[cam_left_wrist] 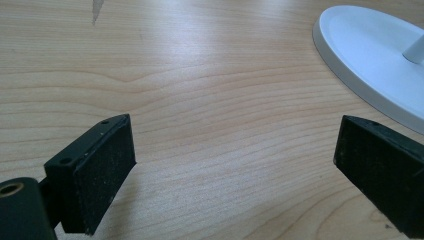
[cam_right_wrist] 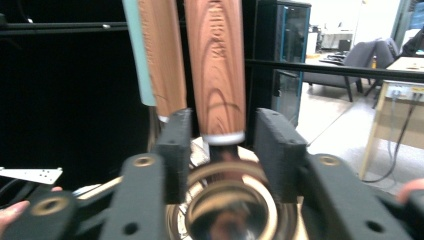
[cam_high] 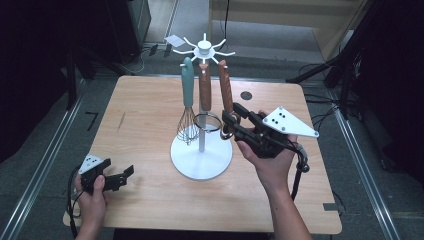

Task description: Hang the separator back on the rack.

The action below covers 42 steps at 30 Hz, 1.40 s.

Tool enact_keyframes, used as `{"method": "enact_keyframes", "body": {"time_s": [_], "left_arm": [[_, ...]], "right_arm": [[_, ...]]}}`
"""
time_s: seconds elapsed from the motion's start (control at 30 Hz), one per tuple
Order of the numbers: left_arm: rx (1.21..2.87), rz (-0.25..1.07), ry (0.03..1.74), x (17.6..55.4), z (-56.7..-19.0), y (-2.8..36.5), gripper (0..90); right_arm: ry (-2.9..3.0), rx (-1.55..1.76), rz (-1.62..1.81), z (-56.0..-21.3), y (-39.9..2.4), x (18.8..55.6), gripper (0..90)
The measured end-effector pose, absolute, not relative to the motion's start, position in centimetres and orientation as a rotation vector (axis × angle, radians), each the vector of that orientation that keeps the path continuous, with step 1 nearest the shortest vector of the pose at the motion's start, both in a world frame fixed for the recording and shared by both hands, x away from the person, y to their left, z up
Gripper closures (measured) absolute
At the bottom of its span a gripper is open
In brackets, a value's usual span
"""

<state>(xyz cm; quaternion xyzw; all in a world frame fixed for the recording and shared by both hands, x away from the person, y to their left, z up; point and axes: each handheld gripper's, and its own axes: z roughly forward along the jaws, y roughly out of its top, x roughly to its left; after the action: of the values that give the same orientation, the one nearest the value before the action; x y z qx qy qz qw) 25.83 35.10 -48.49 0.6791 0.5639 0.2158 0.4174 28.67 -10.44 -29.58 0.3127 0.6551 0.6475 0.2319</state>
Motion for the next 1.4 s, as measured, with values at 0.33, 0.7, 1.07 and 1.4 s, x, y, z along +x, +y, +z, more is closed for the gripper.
{"method": "enact_keyframes", "body": {"time_s": [0.33, 0.7, 1.07, 1.4], "left_arm": [[1.703, 0.545, 1.416, 25.8, -48.5, 35.1, 3.3], [1.705, 0.548, 1.418, 25.8, -48.5, 35.0, 3.3], [1.711, 0.554, 1.413, 25.8, -48.5, 35.0, 3.3], [1.706, 0.559, 1.410, 25.7, -48.5, 35.0, 3.3]], "right_arm": [[1.812, 0.878, 1.756, -30.9, -11.2, 28.7, 55.0], [1.818, 0.933, 1.714, -32.5, -12.0, 28.7, 52.2], [1.820, 1.011, 1.634, -34.8, -12.5, 29.1, 30.5], [1.842, 1.064, 1.570, -37.3, -13.4, 29.2, 21.6]]}}
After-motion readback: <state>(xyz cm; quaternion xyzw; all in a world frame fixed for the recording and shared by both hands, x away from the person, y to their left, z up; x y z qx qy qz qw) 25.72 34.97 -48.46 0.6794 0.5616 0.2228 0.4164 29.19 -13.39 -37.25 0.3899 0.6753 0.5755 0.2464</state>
